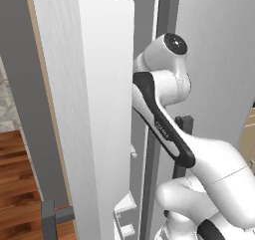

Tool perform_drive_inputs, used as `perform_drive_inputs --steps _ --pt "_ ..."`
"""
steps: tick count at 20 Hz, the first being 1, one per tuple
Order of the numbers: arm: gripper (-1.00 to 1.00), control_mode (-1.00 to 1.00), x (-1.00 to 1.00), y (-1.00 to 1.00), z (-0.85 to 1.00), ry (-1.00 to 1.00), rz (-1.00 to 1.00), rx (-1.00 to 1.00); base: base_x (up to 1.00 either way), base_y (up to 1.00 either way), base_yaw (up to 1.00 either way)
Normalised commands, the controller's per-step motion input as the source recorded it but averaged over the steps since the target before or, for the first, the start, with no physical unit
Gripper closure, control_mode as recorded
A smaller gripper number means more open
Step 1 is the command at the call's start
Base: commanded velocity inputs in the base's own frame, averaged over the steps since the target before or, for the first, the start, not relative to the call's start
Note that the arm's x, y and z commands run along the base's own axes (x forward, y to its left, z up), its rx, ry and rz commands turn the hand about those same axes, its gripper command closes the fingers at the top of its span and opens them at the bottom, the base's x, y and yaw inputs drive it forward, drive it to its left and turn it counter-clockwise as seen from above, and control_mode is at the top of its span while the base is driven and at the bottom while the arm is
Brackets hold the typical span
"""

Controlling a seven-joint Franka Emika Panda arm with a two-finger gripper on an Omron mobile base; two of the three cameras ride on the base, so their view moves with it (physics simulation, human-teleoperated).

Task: Take the corn and lime out of the freezer and place them in the tupperware container on the counter. Then put the tupperware containing the vegetables back in the freezer.

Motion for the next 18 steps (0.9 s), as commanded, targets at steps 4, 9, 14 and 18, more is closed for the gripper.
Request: perform_drive_inputs --steps 4,9,14,18 --pt "1.0 -1.0 -0.83 -0.44 0.29 -0.01 0.0 0.01 0.0 0.0 0.0" --pt "1.0 -1.0 -0.61 -0.47 0.4 0.02 0.06 0.0 0.0 0.0 0.0" --pt "1.0 -1.0 -0.35 -0.41 0.25 0.08 0.13 -0.12 0.0 0.0 0.0" --pt "1.0 -1.0 -0.16 -0.39 0.0 0.09 0.17 -0.19 0.0 0.0 0.0"
